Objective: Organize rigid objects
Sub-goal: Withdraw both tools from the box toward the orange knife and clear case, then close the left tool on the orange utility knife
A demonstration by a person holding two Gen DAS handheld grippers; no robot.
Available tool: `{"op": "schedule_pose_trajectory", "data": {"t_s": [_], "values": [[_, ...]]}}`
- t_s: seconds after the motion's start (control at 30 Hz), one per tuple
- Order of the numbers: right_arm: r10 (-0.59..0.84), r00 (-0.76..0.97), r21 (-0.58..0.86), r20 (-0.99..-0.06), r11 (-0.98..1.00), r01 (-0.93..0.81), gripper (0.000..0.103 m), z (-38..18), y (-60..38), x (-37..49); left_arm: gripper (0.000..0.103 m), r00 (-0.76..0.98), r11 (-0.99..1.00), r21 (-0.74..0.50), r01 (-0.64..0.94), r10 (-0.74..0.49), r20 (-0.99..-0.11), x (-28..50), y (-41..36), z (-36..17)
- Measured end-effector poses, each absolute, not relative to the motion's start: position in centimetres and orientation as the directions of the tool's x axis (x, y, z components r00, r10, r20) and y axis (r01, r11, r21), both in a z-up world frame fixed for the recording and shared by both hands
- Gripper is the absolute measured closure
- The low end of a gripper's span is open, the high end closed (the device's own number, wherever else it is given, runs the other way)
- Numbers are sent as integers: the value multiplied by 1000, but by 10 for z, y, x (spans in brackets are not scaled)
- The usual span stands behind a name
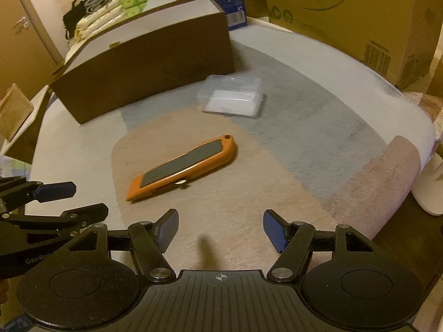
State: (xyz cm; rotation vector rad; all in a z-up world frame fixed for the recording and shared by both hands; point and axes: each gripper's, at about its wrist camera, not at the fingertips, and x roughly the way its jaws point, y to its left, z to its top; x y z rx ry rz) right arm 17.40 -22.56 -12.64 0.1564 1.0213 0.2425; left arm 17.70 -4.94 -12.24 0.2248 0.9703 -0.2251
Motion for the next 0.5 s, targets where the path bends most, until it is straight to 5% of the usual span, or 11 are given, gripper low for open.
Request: {"op": "schedule_pose_trajectory", "data": {"t_s": [0.5], "values": [[225,486,220,-845,973,-67,38,-144,-243,197,51,540,874,106,475,-194,-819,220,-80,-153]]}}
